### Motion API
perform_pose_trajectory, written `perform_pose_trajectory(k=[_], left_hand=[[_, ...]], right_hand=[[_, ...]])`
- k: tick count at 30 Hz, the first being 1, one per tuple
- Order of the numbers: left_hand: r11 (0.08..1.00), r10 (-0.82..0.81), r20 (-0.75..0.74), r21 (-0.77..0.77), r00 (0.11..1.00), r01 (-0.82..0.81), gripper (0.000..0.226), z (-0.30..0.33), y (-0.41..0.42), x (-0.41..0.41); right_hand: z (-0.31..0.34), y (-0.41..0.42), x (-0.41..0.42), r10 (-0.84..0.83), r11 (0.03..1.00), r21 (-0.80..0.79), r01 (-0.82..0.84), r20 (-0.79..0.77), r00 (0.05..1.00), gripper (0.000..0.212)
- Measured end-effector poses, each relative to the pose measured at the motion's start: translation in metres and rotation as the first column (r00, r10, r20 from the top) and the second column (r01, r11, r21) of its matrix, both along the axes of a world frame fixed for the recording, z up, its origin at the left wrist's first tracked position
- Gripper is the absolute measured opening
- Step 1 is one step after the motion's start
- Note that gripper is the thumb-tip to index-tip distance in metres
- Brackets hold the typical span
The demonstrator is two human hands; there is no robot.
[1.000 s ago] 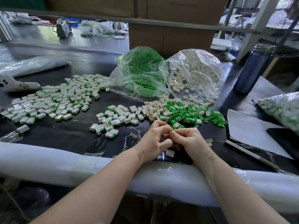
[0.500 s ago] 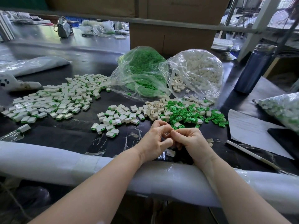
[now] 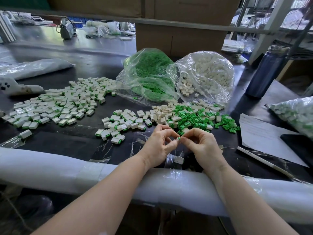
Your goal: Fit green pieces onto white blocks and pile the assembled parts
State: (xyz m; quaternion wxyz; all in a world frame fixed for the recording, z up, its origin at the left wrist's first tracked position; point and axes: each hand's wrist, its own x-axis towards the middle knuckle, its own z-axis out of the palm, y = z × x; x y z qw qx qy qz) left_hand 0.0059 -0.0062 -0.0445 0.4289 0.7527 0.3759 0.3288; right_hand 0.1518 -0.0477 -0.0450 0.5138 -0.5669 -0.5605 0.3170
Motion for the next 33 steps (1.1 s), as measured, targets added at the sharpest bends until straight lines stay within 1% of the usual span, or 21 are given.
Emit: perform_pose_trajectory(k=[2, 4, 7, 9, 11, 14, 16, 19, 21, 24, 27, 30, 31, 33], left_hand=[[1.000, 0.018, -0.009, 0.012, 1.000, -0.018, 0.002, -0.001, 0.001, 0.000], [0.998, 0.069, 0.012, -0.005, 0.998, -0.069, 0.004, -0.002, 0.002, -0.002], [0.974, 0.225, 0.051, -0.048, 0.973, -0.223, 0.007, -0.004, 0.004, -0.004], [0.931, 0.364, 0.080, -0.063, 0.928, -0.360, 0.010, -0.005, 0.007, -0.006], [0.864, 0.503, 0.096, -0.070, 0.859, -0.498, 0.018, -0.006, 0.010, -0.009], [0.784, 0.620, 0.044, -0.013, 0.783, -0.620, 0.026, -0.007, 0.015, -0.013], [0.781, 0.624, -0.020, 0.026, 0.781, -0.623, 0.031, -0.007, 0.016, -0.013], [0.821, 0.570, -0.173, 0.071, 0.803, -0.567, 0.041, -0.007, 0.013, -0.011], [0.842, 0.537, -0.261, 0.098, 0.802, -0.531, 0.044, -0.006, 0.011, -0.009], [0.863, 0.502, -0.343, 0.133, 0.794, -0.488, 0.049, -0.006, 0.009, -0.007], [0.882, 0.470, -0.390, 0.165, 0.792, -0.442, 0.052, -0.007, 0.010, -0.005], [0.885, 0.466, -0.380, 0.210, 0.799, -0.416, 0.054, -0.008, 0.010, -0.005], [0.884, 0.466, -0.372, 0.237, 0.803, -0.403, 0.054, -0.009, 0.010, -0.005], [0.880, 0.464, -0.346, 0.284, 0.816, -0.380, 0.050, -0.010, 0.009, -0.005]], right_hand=[[0.000, 0.001, 0.001, -0.049, 0.999, 0.020, 0.048, 0.014, 0.999, 0.018], [-0.001, 0.002, 0.004, -0.155, 0.987, 0.058, 0.153, 0.035, 0.987, 0.016], [-0.004, 0.004, 0.010, -0.332, 0.943, 0.054, 0.328, 0.124, 0.935, 0.010], [-0.006, 0.005, 0.012, -0.387, 0.920, 0.020, 0.391, 0.198, 0.901, 0.005], [-0.007, 0.006, 0.012, -0.394, 0.913, 0.008, 0.408, 0.274, 0.877, 0.006], [-0.007, 0.007, 0.011, -0.388, 0.910, 0.008, 0.415, 0.370, 0.844, 0.007], [-0.008, 0.007, 0.010, -0.366, 0.913, -0.007, 0.409, 0.432, 0.824, 0.015], [-0.009, 0.008, 0.009, -0.315, 0.920, -0.039, 0.389, 0.518, 0.795, 0.029], [-0.009, 0.008, 0.009, -0.299, 0.921, -0.050, 0.386, 0.545, 0.784, 0.034], [-0.011, 0.010, 0.008, -0.268, 0.916, -0.090, 0.391, 0.586, 0.764, 0.040], [-0.012, 0.012, 0.007, -0.208, 0.911, -0.135, 0.390, 0.667, 0.716, 0.044], [-0.014, 0.014, 0.005, -0.135, 0.922, -0.148, 0.359, 0.744, 0.654, 0.044], [-0.014, 0.014, 0.005, -0.127, 0.927, -0.142, 0.348, 0.754, 0.645, 0.043], [-0.013, 0.013, 0.004, -0.141, 0.941, -0.107, 0.322, 0.738, 0.660, 0.037]])
